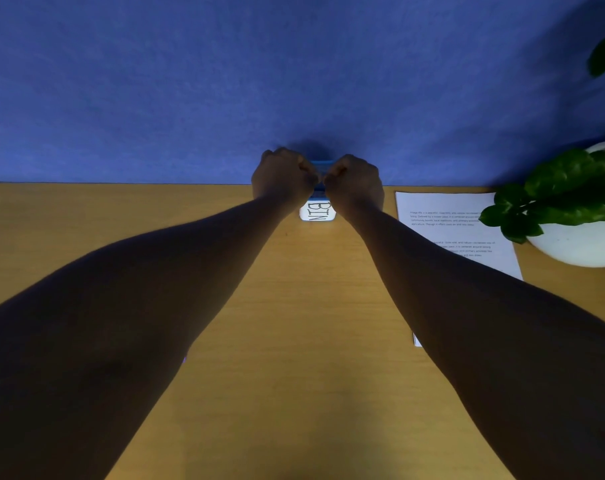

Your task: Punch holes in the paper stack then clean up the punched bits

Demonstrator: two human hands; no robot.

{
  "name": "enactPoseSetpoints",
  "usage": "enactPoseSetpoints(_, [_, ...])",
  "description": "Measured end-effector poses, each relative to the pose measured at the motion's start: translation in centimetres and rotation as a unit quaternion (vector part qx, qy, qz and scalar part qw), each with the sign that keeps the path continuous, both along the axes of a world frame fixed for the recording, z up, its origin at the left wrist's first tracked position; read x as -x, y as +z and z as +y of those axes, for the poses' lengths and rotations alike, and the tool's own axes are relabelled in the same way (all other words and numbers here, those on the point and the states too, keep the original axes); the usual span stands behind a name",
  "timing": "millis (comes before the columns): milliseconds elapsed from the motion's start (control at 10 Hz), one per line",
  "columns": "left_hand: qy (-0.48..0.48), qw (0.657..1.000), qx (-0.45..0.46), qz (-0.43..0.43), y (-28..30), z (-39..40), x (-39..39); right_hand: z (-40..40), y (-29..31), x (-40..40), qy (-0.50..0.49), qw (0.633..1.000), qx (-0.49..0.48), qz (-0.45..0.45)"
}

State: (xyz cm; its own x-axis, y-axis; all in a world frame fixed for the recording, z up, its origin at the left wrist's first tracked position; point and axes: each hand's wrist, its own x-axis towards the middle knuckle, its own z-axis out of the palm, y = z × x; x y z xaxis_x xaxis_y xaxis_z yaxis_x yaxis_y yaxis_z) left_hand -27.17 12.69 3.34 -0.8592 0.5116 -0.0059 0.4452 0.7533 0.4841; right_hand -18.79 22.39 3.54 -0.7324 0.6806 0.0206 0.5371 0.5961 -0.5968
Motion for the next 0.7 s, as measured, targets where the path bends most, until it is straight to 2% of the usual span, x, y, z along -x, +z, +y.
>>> enactPoseSetpoints(400, [0.013,0.998,-0.068,0.011,1.0,-1.1,-1.8,-1.2,0.6,-1.6,0.03,0.997,-0.022,0.07])
enactPoseSetpoints(500, [0.018,0.998,-0.052,0.012,1.6,-1.6,-2.6,-1.6,1.1,-2.5,0.04,0.997,-0.041,0.061])
enactPoseSetpoints(700, [0.021,0.996,-0.088,0.012,3.2,-2.4,-4.7,-2.3,2.2,-4.7,0.087,0.99,-0.097,0.045])
